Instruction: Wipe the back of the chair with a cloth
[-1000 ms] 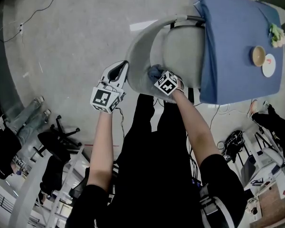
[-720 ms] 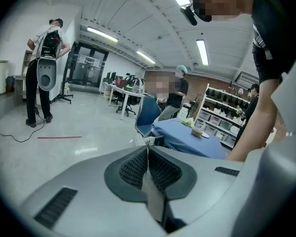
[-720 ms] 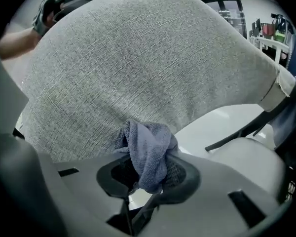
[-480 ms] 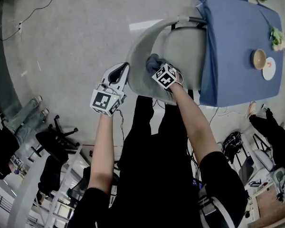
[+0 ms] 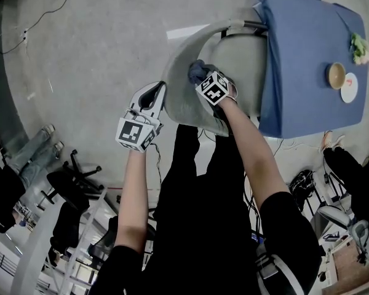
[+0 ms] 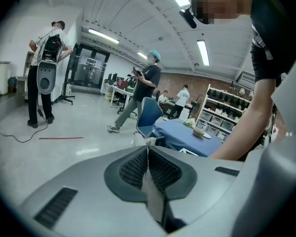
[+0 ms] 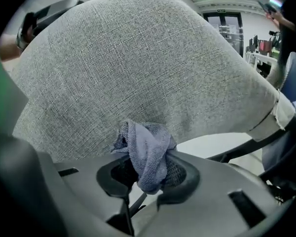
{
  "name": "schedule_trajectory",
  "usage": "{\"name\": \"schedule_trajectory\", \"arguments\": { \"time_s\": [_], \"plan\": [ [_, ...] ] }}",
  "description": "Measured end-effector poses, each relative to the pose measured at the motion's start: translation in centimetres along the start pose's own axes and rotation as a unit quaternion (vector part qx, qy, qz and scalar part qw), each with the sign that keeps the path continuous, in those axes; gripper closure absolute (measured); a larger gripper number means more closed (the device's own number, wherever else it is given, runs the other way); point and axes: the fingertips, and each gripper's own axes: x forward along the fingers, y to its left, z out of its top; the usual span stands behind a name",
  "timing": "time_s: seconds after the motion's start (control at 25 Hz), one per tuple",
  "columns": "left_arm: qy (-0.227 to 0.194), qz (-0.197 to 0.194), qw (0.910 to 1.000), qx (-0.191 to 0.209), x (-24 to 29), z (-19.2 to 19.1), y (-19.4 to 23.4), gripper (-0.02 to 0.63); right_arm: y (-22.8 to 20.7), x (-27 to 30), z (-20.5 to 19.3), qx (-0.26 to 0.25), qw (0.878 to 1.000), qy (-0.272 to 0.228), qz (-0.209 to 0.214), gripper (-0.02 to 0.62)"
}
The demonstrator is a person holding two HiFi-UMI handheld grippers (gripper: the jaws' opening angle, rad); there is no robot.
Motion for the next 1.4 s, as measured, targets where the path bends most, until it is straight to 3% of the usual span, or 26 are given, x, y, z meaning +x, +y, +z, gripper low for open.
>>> {"name": "schedule_trajectory", "arguments": {
  "time_s": [0.56,1.16,1.4],
  "plan": [
    [-0.004,0.005,1.0,-0.006,0.1,-0.1,0.1,0.58,-4.9,0.2,1.4,0.041,0.998,-0.03,-0.034,0.479],
    [-0.011,0.007,0.9998,-0.015,0.0,-0.1,0.3,0.58,-11.6,-1.1,3.3,0.053,0.994,-0.052,-0.084,0.476],
    [-0.008,0.008,0.9998,-0.017,0.1,-0.2,0.3,0.58,-13.9,-1.7,3.0,0.086,0.989,-0.061,-0.102,0.476]
  ]
}}
